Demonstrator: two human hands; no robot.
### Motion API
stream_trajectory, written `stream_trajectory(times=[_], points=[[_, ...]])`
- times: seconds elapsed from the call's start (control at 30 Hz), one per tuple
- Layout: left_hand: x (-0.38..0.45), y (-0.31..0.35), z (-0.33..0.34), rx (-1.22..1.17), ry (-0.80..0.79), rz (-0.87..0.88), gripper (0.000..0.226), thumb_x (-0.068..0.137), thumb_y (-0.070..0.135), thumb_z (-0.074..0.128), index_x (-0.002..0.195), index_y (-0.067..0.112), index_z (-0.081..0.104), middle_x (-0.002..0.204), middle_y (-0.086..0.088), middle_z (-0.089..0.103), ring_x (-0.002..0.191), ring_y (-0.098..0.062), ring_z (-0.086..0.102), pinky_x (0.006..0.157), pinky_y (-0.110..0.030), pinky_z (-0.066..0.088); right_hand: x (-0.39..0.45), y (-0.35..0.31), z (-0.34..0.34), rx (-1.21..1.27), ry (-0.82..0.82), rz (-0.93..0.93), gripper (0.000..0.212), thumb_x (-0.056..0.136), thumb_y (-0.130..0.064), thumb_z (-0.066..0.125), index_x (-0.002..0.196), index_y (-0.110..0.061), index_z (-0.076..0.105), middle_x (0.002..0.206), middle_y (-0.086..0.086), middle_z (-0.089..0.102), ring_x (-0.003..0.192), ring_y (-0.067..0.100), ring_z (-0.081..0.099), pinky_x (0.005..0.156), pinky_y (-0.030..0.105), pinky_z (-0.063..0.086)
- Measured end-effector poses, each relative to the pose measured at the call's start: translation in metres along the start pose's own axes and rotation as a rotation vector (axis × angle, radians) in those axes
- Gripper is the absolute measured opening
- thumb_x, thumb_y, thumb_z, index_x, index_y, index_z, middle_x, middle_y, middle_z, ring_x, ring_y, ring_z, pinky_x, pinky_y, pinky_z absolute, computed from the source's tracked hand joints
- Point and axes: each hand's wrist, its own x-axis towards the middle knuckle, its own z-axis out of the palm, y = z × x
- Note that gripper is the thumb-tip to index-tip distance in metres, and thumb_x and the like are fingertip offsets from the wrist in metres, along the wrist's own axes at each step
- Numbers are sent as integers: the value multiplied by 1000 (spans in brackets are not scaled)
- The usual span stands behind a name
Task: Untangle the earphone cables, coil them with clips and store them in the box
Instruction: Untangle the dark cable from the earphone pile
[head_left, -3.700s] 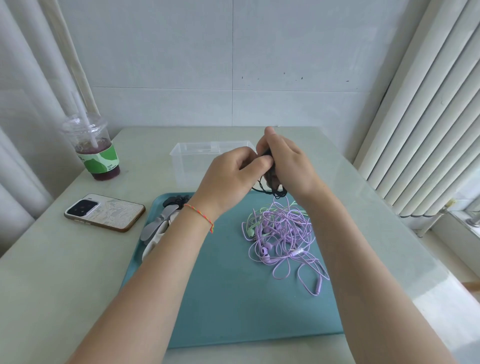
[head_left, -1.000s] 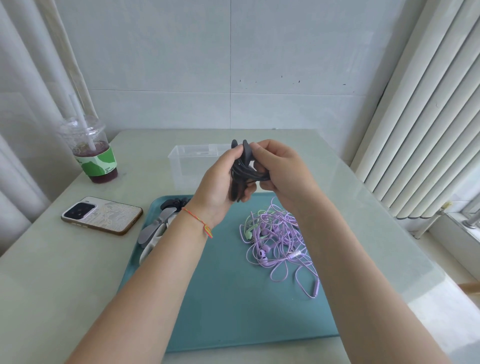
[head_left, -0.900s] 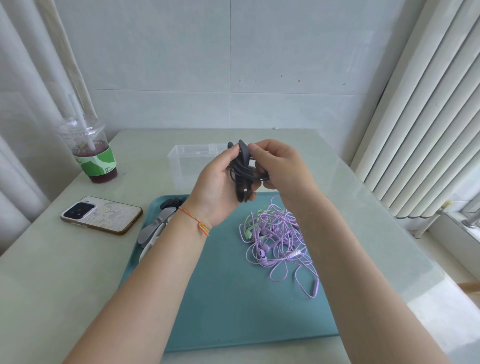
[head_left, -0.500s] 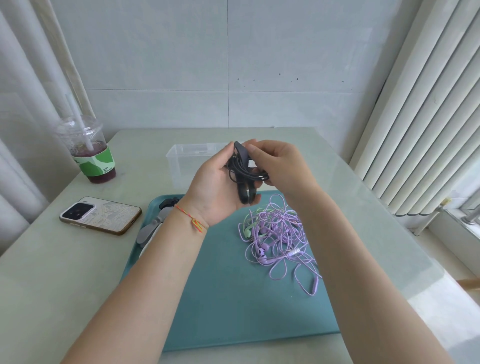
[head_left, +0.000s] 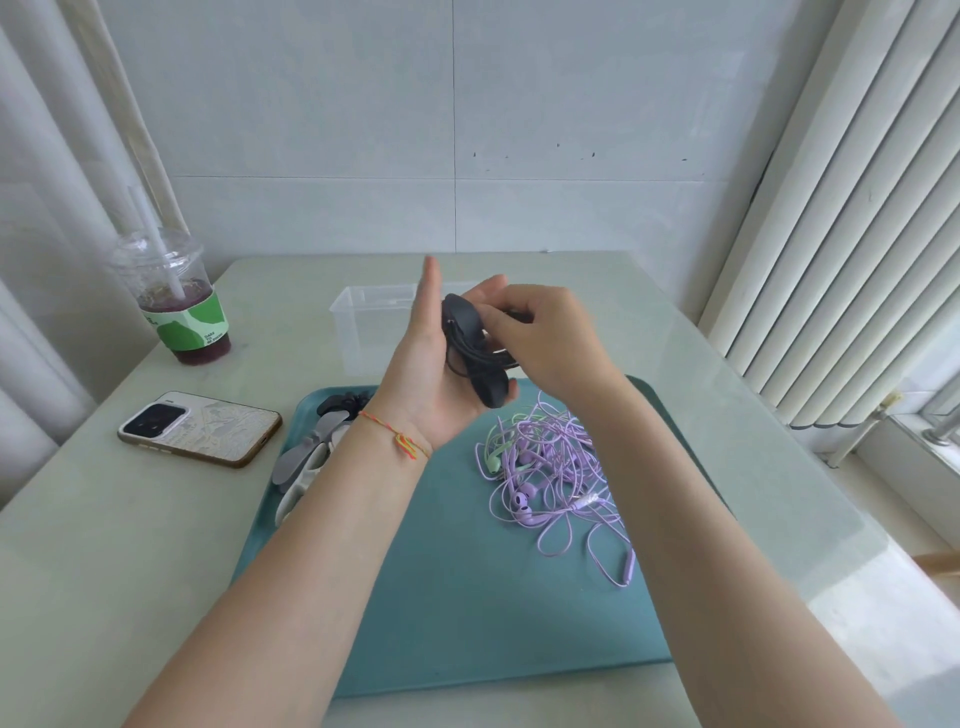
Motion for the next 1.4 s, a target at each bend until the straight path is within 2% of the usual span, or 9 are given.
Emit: stream_trajectory(times=[0.1,0.23,0.4,0.47,0.57,0.9,1.03,1.23,1.4], points=[[1,1,1,52,119,42,16,89,37,62,84,22,63,75,3,62,67,-15,56,61,-25,41,-3,-3,6,-45,-17,-43,23,91,-17,56,69,-21,64,64,-3,62,61,14,56,61,29,45],[4,10,-10,25,269,143,20,90,31,62,77,16,59,64,-5,60,62,-22,52,58,-27,36,-7,-12,13,-77,-119,-2,28,90,-13,53,114,-24,64,78,-2,63,66,12,56,58,20,44],[9,10,-19,5,393,306,27,95,31,51,75,14,55,66,-6,53,74,-29,56,67,-36,41,-13,-17,21,78,-129,245,20,85,-13,53,105,-11,50,66,3,57,34,6,45,38,16,36],[9,9,-17,25,373,332,30,97,28,47,71,14,52,67,-4,59,66,-25,59,65,-33,44,-13,-16,22,114,-117,311,21,84,-14,54,103,-7,51,64,5,58,36,9,49,41,21,43],[6,11,-13,-29,338,378,28,100,23,45,74,13,49,77,-6,63,78,-22,68,69,-30,53,-13,-15,23,216,-164,393,23,86,-14,52,105,-1,54,71,9,59,49,21,58,55,35,57],[2,6,-6,252,408,560,27,99,19,49,73,13,47,64,-3,55,63,-23,65,61,-30,49,-14,-9,27,491,-209,450,13,87,1,50,85,4,62,80,21,65,68,31,68,68,31,61],[1,5,-5,324,353,615,22,99,17,50,77,12,47,65,-3,56,65,-24,64,61,-29,50,-14,-6,32,570,-181,444,19,87,6,46,95,11,62,83,22,64,64,25,67,63,27,59],[1,16,-14,-3,286,443,19,99,22,51,82,13,53,72,-5,60,66,-20,65,73,-32,52,-14,-5,32,639,-163,449,18,89,6,47,80,2,61,70,17,63,52,18,65,56,23,56],[0,21,-15,-193,294,339,24,97,27,53,76,17,51,71,-1,57,65,-15,60,60,-24,47,-12,-6,32,822,-144,524,11,91,8,51,90,8,62,68,17,64,53,16,66,55,20,56]])
